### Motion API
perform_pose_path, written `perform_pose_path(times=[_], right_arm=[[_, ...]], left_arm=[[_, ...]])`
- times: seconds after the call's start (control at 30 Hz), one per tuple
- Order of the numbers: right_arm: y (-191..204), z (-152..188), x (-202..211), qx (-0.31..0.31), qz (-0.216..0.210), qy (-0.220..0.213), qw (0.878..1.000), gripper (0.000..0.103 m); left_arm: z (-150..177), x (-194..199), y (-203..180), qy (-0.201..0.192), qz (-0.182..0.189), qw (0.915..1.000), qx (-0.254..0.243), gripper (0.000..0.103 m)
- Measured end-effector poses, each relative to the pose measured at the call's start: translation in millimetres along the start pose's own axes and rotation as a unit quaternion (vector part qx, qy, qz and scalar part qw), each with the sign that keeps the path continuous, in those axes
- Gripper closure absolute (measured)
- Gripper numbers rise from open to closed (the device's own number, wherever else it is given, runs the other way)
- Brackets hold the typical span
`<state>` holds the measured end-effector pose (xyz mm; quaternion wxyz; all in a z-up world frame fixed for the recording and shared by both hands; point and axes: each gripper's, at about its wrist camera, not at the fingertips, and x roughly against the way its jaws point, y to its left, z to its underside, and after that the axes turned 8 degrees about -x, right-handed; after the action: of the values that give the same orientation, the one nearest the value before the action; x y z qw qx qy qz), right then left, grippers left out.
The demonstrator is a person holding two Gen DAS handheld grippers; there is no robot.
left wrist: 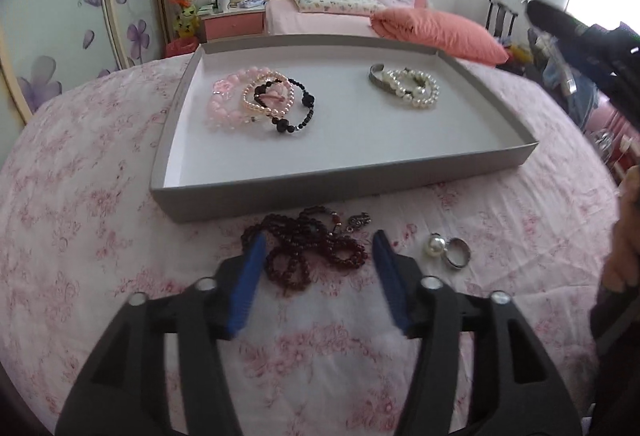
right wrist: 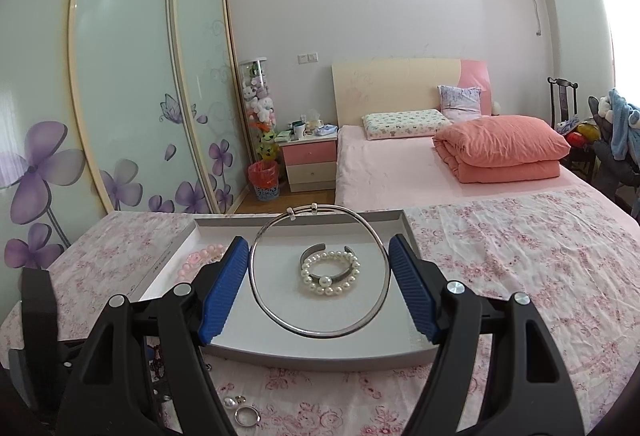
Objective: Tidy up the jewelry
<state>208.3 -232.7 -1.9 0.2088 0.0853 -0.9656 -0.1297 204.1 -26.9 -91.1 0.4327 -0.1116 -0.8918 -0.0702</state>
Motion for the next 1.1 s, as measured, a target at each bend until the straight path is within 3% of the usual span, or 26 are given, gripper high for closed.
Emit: perform_pose_path(times=[0.1, 0.13, 0.2, 0.23, 0.4, 0.5, 0.8, 1.1], right_arm=[[-3, -2, 0, -0.009, -0.003, 0.004, 1.000, 0.031], [-3, -1, 0, -0.012, -0.005, 0.006, 1.000, 0.031], [-2, -1, 1, -0.013, -0.008, 0.008, 1.000, 0.031], [-1, 0, 2, -0.011, -0.009, 0.008, 1.000, 0.031], [3, -1, 9, -0.009, -0.017, 0.003, 1.000, 0.031], [5, -3, 13, -0.010, -0.023, -0.003, 1.000, 0.031], [16, -19, 30, -0.004, -0.037, -0.043, 0.998, 0.031], [16, -28, 21, -0.003, -0.035, -0.056, 0.998, 0.031]], left_arm=[[-2, -7, -3, 0.004, -0.021, 0.9998, -0.001, 0.046], [-3, -7, -5, 0.003, -0.023, 0.9997, -0.002, 0.055], [-2, -9, -2, 0.004, 0.008, 0.9999, 0.009, 0.085], [-3, -6, -2, 0.004, 0.013, 0.9999, 0.009, 0.090], [6, 7, -6, -0.004, 0.004, 0.9999, -0.011, 0.093], [1, 27, 2, -0.034, 0.016, 0.9993, 0.001, 0.093], [-48, 99, 18, -0.159, 0.022, 0.9867, 0.025, 0.093], [-90, 103, 23, -0.200, 0.001, 0.9793, 0.031, 0.093]])
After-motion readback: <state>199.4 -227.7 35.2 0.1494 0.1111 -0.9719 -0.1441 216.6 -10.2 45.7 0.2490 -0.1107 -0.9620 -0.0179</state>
